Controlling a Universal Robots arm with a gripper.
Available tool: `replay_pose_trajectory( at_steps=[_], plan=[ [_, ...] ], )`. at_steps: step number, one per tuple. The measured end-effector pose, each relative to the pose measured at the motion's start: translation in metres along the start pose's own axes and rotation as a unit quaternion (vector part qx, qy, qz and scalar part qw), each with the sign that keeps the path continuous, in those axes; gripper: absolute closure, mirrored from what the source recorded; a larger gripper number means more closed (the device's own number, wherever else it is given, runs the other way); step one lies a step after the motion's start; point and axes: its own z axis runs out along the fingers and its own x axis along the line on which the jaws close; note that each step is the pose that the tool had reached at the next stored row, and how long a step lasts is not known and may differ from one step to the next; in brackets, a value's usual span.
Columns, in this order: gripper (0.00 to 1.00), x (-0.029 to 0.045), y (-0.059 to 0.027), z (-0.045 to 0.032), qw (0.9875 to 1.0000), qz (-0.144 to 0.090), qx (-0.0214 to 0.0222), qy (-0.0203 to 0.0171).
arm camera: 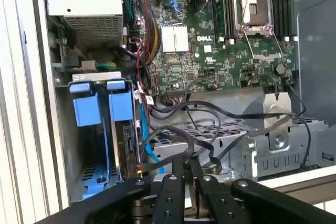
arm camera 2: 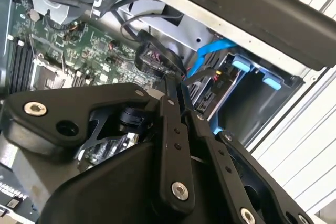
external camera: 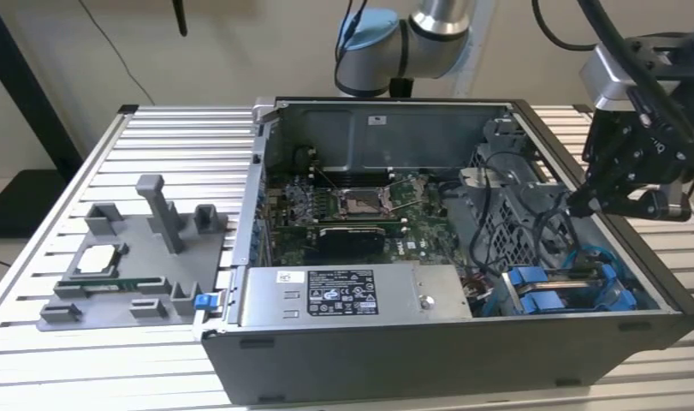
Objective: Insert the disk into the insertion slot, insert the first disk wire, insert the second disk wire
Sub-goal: 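Insert the second disk wire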
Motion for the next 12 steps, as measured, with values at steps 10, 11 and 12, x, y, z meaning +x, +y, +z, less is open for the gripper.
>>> replay_pose_trajectory(
  at_steps=[10, 11, 12],
  plan=[
    [1.00, 0.0008, 0.0175, -0.0111, 1.0000, 0.000, 0.0004, 0.0037],
    [1.00, 0.0012, 0.0204, -0.0111, 1.0000, 0.000, 0.0006, 0.0045],
    [1.00, 0.0016, 0.0230, -0.0110, 1.0000, 0.000, 0.0008, 0.0051]
  ],
)
